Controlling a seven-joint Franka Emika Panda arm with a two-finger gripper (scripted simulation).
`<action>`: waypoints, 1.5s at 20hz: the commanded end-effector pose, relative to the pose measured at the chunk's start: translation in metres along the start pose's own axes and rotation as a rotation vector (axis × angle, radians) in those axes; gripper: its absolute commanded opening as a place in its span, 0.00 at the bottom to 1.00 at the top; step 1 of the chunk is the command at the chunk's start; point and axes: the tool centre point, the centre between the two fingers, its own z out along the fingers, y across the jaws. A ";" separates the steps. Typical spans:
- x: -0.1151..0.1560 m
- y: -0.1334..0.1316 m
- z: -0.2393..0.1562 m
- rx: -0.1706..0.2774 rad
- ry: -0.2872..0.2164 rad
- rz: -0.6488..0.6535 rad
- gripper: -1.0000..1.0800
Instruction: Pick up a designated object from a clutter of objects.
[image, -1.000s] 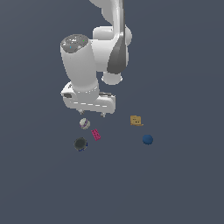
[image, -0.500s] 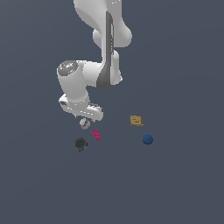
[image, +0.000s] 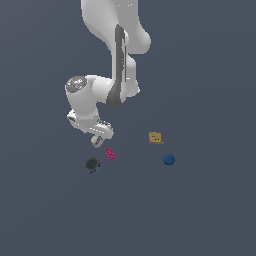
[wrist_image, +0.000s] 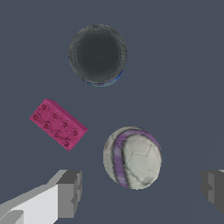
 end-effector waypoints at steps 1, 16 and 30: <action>-0.001 0.002 0.002 -0.001 0.001 0.003 0.96; -0.002 0.002 0.045 -0.001 0.001 0.003 0.96; -0.001 0.002 0.052 -0.001 0.001 0.003 0.00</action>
